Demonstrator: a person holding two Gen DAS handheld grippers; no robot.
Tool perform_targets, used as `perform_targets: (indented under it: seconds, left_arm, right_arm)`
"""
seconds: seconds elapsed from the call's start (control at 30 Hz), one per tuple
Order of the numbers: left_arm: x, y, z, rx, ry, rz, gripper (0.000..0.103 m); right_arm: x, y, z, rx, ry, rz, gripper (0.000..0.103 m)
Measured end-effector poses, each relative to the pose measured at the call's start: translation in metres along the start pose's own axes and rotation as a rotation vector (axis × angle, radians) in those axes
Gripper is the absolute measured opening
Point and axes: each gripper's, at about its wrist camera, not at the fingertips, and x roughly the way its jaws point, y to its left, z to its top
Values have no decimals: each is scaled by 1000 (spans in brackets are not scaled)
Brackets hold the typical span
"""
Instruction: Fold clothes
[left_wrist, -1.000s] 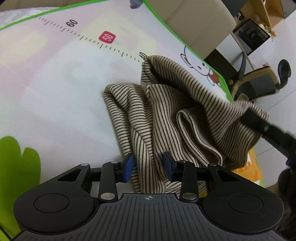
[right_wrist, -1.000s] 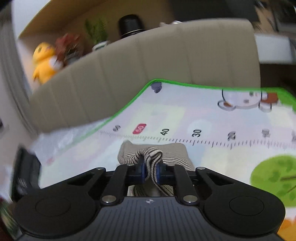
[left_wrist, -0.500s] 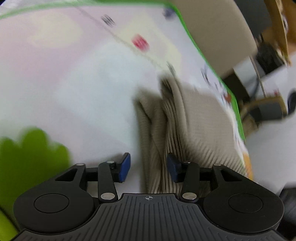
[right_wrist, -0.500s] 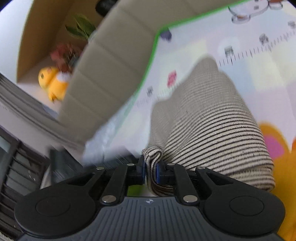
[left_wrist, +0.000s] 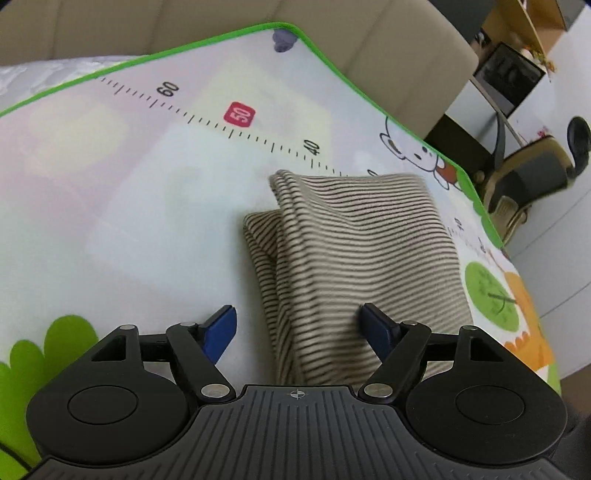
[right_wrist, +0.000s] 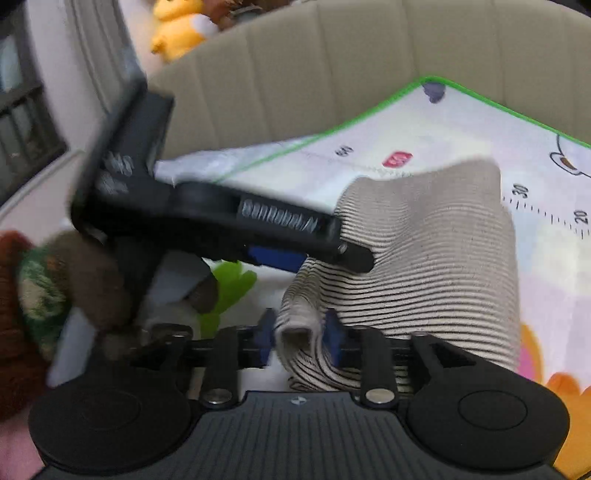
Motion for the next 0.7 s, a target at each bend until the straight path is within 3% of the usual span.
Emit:
perform_targets:
  seconds: [0.03, 0.1, 0.27, 0.4, 0.5, 0.63, 0.7]
  left_arm:
    - [0, -1, 0, 11, 1, 5, 80]
    - [0, -1, 0, 24, 2, 17, 81]
    - [-1, 3, -5, -1, 25, -2, 82]
    - [4, 3, -8, -31, 59, -48, 82]
    - [6, 7, -10, -59, 76, -66, 82]
    - [11, 9, -12, -99, 101, -94, 81]
    - [13, 6, -11, -101, 101, -104, 75]
  right_arm:
    - [-11, -9, 5, 14, -2, 8, 49]
    - [-32, -27, 13, 44, -25, 0, 51]
    - [-63, -87, 33, 215, -126, -72, 82]
    - [-30, -129, 25, 368, -22, -27, 84]
    - [-7, -129, 7, 348, 53, -50, 84]
    - [5, -141, 2, 408, 73, 22, 83]
    - [8, -140, -1, 384, 90, 38, 75]
